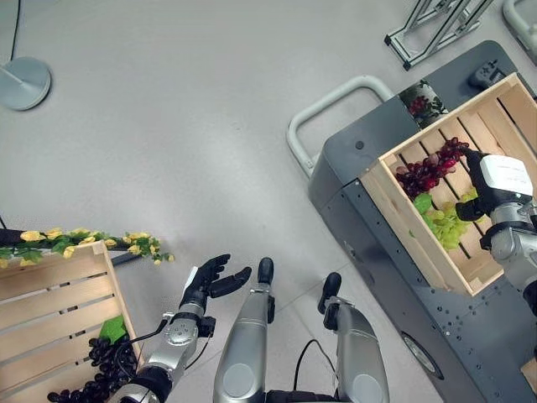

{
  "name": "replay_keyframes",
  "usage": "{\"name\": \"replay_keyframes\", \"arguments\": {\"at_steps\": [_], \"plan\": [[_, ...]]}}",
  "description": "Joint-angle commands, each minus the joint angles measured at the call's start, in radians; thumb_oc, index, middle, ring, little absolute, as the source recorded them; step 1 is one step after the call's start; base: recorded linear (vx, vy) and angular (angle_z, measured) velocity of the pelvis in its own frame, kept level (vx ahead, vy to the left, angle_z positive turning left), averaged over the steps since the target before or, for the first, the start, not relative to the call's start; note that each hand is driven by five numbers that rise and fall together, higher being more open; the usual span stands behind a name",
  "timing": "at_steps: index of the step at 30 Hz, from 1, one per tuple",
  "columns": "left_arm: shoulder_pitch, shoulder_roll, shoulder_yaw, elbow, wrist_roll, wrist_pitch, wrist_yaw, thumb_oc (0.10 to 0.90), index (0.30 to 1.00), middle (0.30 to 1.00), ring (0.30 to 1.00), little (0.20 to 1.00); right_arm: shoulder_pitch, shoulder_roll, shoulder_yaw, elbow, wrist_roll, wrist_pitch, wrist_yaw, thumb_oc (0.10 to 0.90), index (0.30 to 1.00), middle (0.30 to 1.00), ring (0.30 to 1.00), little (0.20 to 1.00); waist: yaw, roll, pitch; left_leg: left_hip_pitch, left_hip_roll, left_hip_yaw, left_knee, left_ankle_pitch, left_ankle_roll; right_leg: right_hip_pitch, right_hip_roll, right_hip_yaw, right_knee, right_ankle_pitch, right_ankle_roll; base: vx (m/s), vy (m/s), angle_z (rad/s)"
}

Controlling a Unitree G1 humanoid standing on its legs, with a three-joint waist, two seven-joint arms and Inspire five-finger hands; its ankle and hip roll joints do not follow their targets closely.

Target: Pick up the fruits from the basket on one side to the basket on the other side

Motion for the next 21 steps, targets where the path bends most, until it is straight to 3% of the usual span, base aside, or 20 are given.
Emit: {"name": "replay_keyframes", "arguments": {"at_steps": [1, 14, 21], "plan": [[0.033, -0.008, 0.006, -0.082, -0.019, -0.060, 0.002, 0.800, 0.900, 0.900, 0.900, 0.900, -0.072, -0.107, -0.077, 0.005, -0.002, 0.002, -0.049, 0.800, 0.900, 0.900, 0.900, 0.900, 0.001, 0.028, -0.006, -0.013, -0.006, 0.011, 0.148, -0.096, 0.009, 0.021, 0.026, 0.005, 0.051, 0.033, -0.038, 0.00, 0.000, 0.00], [0.034, -0.005, -0.035, -0.139, -0.061, -0.066, 0.009, 0.800, 0.900, 0.900, 0.900, 0.900, -0.252, -0.154, 0.076, -0.045, -0.122, 0.038, -0.028, 0.800, 0.900, 0.900, 0.900, 0.900, 0.014, 0.050, -0.005, -0.078, -0.019, 0.002, 0.162, -0.086, 0.013, -0.058, 0.023, -0.002, 0.108, 0.014, -0.052, 0.01, 0.002, -0.01], [0.037, 0.002, -0.040, -0.147, -0.085, -0.073, 0.003, 0.800, 0.900, 0.900, 0.900, 0.900, -0.400, -0.158, 0.218, -0.039, -0.219, 0.073, 0.084, 0.800, 0.900, 0.900, 0.900, 0.900, 0.032, 0.064, -0.005, -0.097, -0.029, -0.002, 0.142, -0.071, 0.015, -0.089, 0.020, -0.008, 0.122, 0.008, -0.052, 0.00, 0.004, 0.02]]}}
